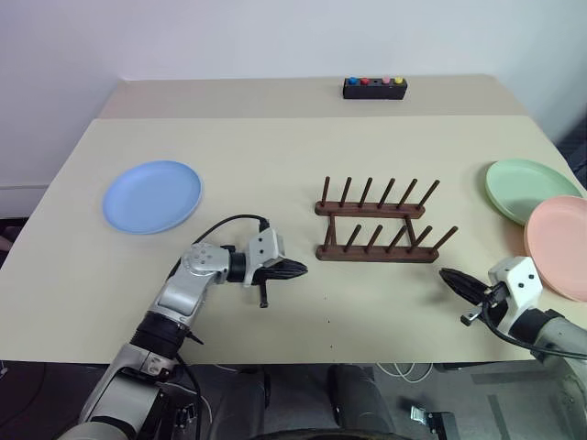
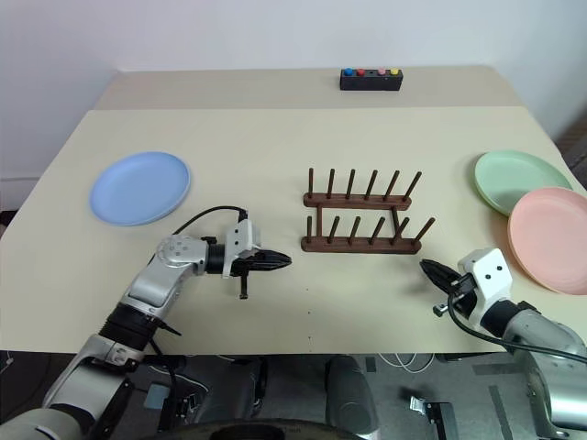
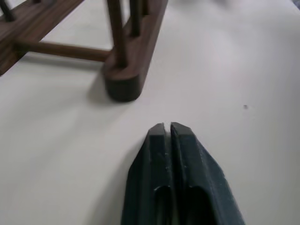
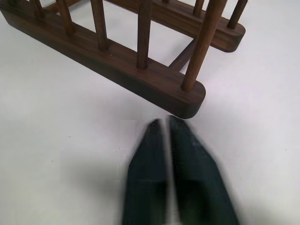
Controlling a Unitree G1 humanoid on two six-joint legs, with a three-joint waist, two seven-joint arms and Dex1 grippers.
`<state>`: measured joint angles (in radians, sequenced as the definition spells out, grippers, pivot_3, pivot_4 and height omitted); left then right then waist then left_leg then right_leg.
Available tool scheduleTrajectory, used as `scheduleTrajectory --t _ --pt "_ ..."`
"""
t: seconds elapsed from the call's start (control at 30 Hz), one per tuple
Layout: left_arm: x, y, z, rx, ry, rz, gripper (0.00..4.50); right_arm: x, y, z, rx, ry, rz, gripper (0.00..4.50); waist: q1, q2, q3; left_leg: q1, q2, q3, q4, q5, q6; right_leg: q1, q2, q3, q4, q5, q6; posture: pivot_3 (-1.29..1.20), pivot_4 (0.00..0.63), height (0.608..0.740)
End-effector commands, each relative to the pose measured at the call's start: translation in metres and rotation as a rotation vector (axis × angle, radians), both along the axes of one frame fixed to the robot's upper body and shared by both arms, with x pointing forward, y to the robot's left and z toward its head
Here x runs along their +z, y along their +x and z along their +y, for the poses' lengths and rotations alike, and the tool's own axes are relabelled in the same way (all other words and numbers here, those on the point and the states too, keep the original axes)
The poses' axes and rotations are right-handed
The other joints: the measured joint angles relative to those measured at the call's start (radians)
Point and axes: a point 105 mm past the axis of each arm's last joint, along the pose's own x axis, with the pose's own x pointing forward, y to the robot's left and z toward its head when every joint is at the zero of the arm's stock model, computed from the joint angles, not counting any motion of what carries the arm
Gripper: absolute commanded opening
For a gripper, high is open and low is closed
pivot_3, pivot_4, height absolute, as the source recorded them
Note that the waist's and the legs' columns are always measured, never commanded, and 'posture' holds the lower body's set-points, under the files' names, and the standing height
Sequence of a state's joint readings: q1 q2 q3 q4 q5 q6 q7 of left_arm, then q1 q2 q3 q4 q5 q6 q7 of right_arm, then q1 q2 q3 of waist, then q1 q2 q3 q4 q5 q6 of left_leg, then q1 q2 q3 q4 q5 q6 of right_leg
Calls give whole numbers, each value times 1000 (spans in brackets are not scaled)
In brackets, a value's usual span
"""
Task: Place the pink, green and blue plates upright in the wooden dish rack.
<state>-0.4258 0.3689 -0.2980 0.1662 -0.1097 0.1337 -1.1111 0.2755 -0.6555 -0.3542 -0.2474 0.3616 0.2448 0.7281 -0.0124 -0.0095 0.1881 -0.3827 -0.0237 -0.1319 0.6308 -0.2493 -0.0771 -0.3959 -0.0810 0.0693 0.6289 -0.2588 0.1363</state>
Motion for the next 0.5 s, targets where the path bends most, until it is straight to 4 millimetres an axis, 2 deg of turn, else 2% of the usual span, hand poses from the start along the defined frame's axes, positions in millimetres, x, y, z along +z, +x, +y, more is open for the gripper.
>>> scheduleTrajectory --t 0.03,0.17,0.33,0.5 --pt "3 -5 -15 -3 -2 -15 0 -4 9 2 -20 -72 -12 25 -1 0 0 0 0 0 0 0 0 0 0 0 0 0 0 0 150 740" --pt "-1 -4 -24 15 0 -17 0 -7 20 8 -25 -98 -18 25 -1 1 0 0 0 0 0 0 0 0 0 0 0 0 1 0 150 740" --pt "6 12 -34 106 -39 -79 0 -11 33 12 -27 -125 -27 25 0 0 0 1 0 0 0 0 0 0 0 0 0 1 1 0 150 740" --pt "1 26 -32 187 -22 -110 0 -10 47 14 -23 -143 -52 25 -1 0 0 2 0 0 0 0 0 1 0 0 0 2 3 0 150 740"
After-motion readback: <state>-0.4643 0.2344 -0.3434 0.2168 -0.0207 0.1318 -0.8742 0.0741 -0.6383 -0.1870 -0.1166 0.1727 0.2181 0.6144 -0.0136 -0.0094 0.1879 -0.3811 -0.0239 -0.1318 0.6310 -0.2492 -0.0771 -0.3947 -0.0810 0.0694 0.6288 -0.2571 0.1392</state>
